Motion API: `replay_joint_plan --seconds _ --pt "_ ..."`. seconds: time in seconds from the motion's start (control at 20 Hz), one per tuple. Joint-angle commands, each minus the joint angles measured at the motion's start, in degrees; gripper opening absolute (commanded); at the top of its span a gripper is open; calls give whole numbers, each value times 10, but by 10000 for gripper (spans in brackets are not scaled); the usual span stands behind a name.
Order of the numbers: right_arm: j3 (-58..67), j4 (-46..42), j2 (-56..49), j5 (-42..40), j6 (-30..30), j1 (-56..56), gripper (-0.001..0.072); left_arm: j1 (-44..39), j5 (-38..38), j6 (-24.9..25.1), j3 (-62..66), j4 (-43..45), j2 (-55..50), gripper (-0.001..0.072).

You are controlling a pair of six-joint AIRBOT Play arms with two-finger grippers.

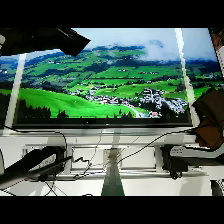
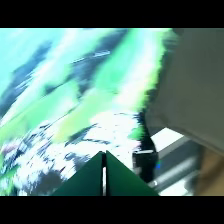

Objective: Fold the clothes and pants, and hang the long-sleeved shirts on hangers.

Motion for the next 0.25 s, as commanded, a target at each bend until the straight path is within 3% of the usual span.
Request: replay_joint_plan --seconds 0.0,0.2 --pt "0 -57 4 -23 -41 159 14 0 0 0 0 0 0 694" --pt "0 -98 4 -56 -62 293 14 0 0 0 0 0 0 694"
